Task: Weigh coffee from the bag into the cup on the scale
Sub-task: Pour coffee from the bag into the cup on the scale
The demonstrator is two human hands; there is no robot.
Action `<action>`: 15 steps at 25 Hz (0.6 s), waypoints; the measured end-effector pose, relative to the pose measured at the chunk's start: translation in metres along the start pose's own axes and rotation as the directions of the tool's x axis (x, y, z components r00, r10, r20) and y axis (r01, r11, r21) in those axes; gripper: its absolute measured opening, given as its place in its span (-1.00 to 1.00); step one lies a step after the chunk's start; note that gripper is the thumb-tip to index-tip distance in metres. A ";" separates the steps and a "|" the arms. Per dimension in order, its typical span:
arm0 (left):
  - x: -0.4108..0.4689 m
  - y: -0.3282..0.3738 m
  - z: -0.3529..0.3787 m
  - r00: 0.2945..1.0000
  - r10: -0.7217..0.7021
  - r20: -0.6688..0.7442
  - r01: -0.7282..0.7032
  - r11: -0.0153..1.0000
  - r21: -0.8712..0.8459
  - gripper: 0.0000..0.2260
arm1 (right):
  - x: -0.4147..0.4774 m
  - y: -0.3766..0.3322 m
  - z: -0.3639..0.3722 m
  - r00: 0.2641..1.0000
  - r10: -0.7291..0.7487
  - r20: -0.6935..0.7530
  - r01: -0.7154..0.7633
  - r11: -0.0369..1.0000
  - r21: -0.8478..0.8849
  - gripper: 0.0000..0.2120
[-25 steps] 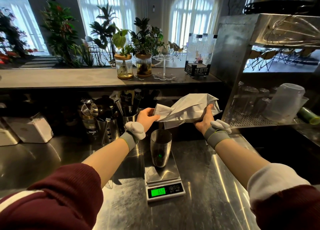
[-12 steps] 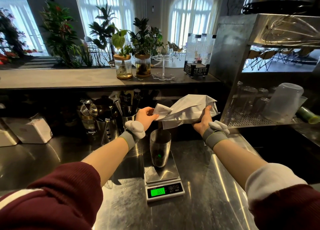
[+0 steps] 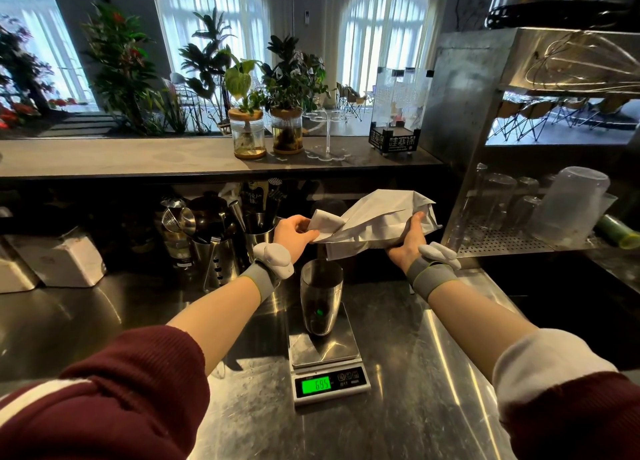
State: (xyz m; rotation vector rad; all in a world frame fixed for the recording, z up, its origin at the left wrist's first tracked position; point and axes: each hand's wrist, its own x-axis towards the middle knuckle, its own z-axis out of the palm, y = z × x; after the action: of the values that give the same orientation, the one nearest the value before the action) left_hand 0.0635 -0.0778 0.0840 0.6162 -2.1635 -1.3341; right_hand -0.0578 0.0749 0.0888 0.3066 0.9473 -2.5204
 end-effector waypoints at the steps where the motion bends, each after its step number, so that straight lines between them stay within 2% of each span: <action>1: 0.000 0.000 0.000 1.000 0.012 -0.012 -0.011 1.000 0.018 -0.79 | 0.000 0.001 0.000 1.000 -0.001 0.001 0.001 1.000 0.003 -0.45; 5: -0.001 0.000 0.000 0.999 0.025 -0.021 -0.025 1.000 0.005 -0.76 | 0.001 0.001 0.001 1.000 -0.001 0.014 0.001 1.000 0.015 -0.47; 10: -0.002 0.001 -0.001 0.997 -0.054 0.052 0.059 0.994 -0.087 -0.68 | 0.003 0.002 0.001 1.000 -0.018 0.012 0.018 1.000 0.009 -0.46; 15: -0.001 0.003 0.000 0.990 -0.096 0.102 0.106 0.989 -0.104 -0.65 | 0.005 0.000 0.000 1.000 -0.011 0.013 0.011 1.000 0.022 -0.48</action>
State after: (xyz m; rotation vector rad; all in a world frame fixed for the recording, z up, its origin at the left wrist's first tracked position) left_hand 0.0645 -0.0757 0.0870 0.6374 -2.1428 -1.5546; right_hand -0.0623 0.0736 0.0867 0.2925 0.9199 -2.5409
